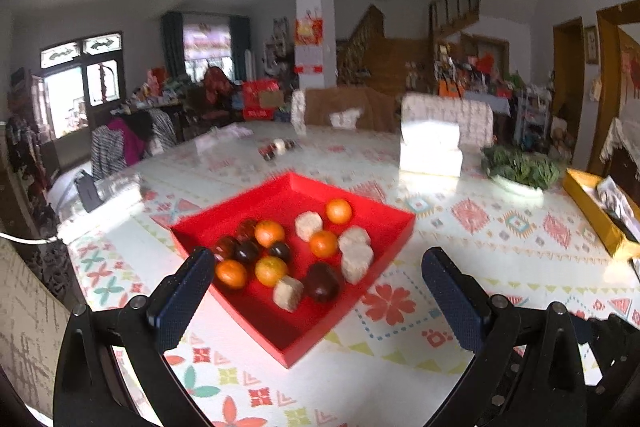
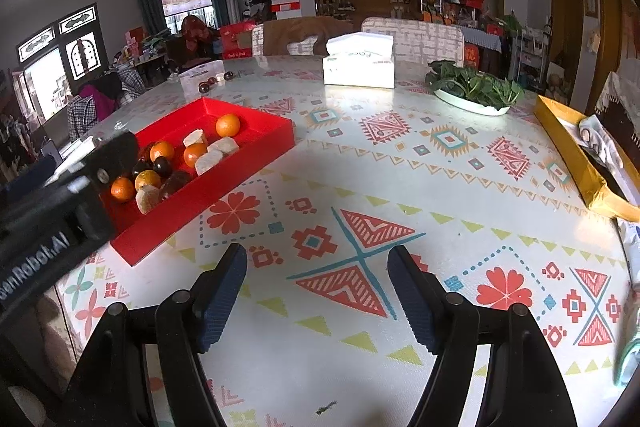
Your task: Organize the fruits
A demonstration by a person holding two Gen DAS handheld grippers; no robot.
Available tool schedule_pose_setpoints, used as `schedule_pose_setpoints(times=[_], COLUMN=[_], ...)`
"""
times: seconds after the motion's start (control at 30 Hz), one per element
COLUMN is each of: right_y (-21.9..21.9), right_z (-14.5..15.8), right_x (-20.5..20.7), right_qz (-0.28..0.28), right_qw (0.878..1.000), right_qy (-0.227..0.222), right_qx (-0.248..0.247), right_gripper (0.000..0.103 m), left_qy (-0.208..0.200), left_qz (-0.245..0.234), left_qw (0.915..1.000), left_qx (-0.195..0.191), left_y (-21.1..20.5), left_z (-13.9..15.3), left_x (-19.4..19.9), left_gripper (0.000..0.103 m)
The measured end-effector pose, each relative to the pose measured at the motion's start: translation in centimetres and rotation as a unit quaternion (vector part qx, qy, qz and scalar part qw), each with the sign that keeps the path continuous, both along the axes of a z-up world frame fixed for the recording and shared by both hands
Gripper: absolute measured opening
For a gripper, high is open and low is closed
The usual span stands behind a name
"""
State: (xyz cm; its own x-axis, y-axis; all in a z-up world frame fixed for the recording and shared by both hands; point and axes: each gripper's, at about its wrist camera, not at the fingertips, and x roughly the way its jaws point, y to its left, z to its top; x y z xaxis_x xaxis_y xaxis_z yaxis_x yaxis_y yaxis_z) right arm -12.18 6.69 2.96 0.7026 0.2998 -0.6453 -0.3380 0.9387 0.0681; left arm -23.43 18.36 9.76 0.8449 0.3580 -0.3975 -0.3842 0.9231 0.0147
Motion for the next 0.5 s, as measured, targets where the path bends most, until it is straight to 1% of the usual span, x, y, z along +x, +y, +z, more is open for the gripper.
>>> schedule_pose_setpoints(times=[0.13, 0.2, 0.27, 0.33, 0.4, 0.5], right_y=[0.3, 0.6, 1.0, 1.5, 1.8, 2.2], right_z=[0.5, 0.8, 1.0, 1.4, 1.8, 3.0], right_x=[-0.7, -1.2, -1.7, -2.0, -2.5, -3.5], right_qz=[0.006, 0.011, 0.019, 0.023, 0.025, 0.027], right_qw=[1.000, 1.000, 0.999, 0.999, 0.998, 0.996], right_qy=[-0.015, -0.024, -0.031, -0.038, -0.049, -0.079], right_qx=[-0.004, -0.009, -0.014, -0.018, -0.025, -0.041], right_gripper=[0.078, 0.079, 0.080, 0.080, 0.080, 0.080], left_qy=[-0.041, -0.056, -0.058, -0.057, -0.052, -0.053], left_qz=[0.023, 0.027, 0.023, 0.006, 0.001, -0.006], left_qw=[0.9989, 0.9979, 0.9975, 0.9980, 0.9985, 0.9985], left_qx=[0.005, 0.018, 0.035, 0.027, 0.019, 0.015], left_y=[0.2, 0.1, 0.1, 0.4, 0.7, 0.9], left_z=[1.6, 2.0, 2.2, 2.5, 2.8, 3.6], left_x=[-2.3, -3.2, -3.7, -4.1, -4.2, -4.4], left_gripper=[0.103, 0.103, 0.103, 0.103, 0.103, 0.103])
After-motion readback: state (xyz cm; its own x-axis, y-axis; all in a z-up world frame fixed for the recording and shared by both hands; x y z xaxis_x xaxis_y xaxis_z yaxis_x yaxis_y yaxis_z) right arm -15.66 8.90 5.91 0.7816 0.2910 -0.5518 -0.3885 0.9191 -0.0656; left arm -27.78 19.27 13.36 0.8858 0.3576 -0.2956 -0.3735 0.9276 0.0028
